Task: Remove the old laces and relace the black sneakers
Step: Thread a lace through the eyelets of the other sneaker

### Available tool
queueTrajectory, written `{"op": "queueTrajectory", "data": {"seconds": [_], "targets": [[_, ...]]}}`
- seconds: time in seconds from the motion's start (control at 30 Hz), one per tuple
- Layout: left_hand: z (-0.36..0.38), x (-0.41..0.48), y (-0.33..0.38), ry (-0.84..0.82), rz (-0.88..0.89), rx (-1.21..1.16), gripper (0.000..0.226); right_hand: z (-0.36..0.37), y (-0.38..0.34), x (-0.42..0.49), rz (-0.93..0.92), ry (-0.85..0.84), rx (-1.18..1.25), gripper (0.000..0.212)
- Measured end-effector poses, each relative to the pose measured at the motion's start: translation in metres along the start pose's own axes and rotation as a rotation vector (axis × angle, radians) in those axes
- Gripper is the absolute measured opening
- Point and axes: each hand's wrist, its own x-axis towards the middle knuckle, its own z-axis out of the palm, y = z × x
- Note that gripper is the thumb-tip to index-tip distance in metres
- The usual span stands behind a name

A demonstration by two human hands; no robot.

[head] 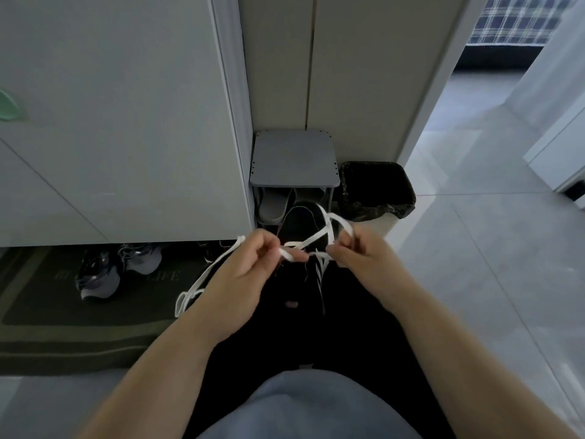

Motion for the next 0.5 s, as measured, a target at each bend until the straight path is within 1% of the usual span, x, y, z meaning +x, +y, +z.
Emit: {"op": "queueTrajectory", "data": {"seconds": [0.03, 0.07, 0.1, 0.13, 0.17, 0.2, 0.23, 0.3, 0.33, 0.4, 0.5], "targets": [[-0.004, -0.006, 0.002, 0.014, 0.0, -0.186, 0.014, 0.006, 0.005, 0.001, 0.049, -0.006, 0.076, 0.022], [-0.009, -0.01, -0.001, 0.045, 0.007, -0.311, 0.015, 0.009, 0.009, 0.002, 0.085, -0.005, 0.183, 0.02], [-0.014, -0.012, -0.006, 0.074, -0.016, -0.362, 0.015, 0.01, 0.013, 0.004, 0.101, 0.011, 0.298, 0.019], [-0.019, -0.014, -0.013, 0.106, -0.08, -0.341, 0.017, 0.011, 0.016, 0.005, 0.102, 0.034, 0.402, 0.018], [-0.023, -0.014, -0.021, 0.127, -0.163, -0.237, 0.021, 0.01, 0.017, 0.006, 0.093, 0.054, 0.492, 0.018], [-0.025, -0.016, -0.027, 0.123, -0.231, -0.077, 0.024, 0.01, 0.017, 0.006, 0.076, 0.069, 0.566, 0.02], [-0.026, -0.017, -0.031, 0.086, -0.278, 0.113, 0.023, 0.01, 0.016, 0.006, 0.06, 0.08, 0.63, 0.024], [-0.026, -0.023, -0.031, -0.057, -0.277, 0.479, 0.013, 0.01, 0.017, 0.005, 0.041, 0.091, 0.706, 0.034], [-0.026, -0.026, -0.028, -0.106, -0.239, 0.586, 0.013, 0.01, 0.018, 0.005, 0.034, 0.078, 0.69, 0.035], [-0.025, -0.029, -0.018, -0.123, -0.146, 0.634, 0.02, 0.01, 0.021, 0.002, 0.025, 0.033, 0.582, 0.03], [-0.024, -0.031, -0.006, -0.045, 0.076, 0.537, 0.023, 0.013, 0.024, -0.002, -0.012, 0.028, 0.378, 0.026]]}}
